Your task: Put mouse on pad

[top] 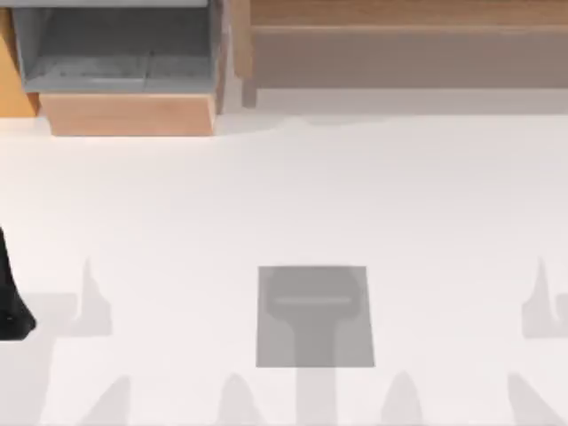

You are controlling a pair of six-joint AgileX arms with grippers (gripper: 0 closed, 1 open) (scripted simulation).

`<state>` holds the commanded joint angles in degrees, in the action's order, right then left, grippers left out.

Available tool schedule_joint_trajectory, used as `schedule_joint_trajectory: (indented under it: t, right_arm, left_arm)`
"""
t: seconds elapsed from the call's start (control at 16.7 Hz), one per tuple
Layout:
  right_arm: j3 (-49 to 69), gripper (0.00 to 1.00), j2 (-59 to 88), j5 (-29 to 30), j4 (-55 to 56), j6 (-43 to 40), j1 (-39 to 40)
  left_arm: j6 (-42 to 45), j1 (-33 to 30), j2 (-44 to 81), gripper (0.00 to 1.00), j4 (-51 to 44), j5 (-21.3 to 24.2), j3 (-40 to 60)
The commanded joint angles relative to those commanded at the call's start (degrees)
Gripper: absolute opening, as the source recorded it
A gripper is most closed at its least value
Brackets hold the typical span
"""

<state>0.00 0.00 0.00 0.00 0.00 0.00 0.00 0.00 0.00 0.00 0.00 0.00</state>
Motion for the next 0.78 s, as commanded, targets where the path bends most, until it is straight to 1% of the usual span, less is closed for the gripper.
schedule_joint_trajectory:
  t: [0.12, 0.24, 0.42, 0.6, 0.78]
  right_arm:
    - [0.0, 1.0, 0.0, 0.0, 0.0, 0.0, 0.0]
    - [1.4, 1.0, 1.7, 0.1, -1.2, -1.7, -0.2]
    - [6.6, 1.0, 8.3, 0.2, -5.5, -8.9, -0.7]
    - [14.3, 1.0, 18.9, 0.1, -12.5, -21.6, -1.4]
    - [23.2, 1.0, 32.5, 0.0, -21.5, -39.4, -2.2]
  left_arm:
    - [0.0, 0.0, 0.0, 1.0, 0.0, 0.0, 0.0]
    - [0.0, 0.0, 0.0, 1.0, 0.0, 0.0, 0.0]
    - [0.0, 0.0, 0.0, 1.0, 0.0, 0.0, 0.0]
    - [0.0, 0.0, 0.0, 1.0, 0.0, 0.0, 0.0]
    - [0.0, 0.0, 0.0, 1.0, 0.0, 0.0, 0.0]
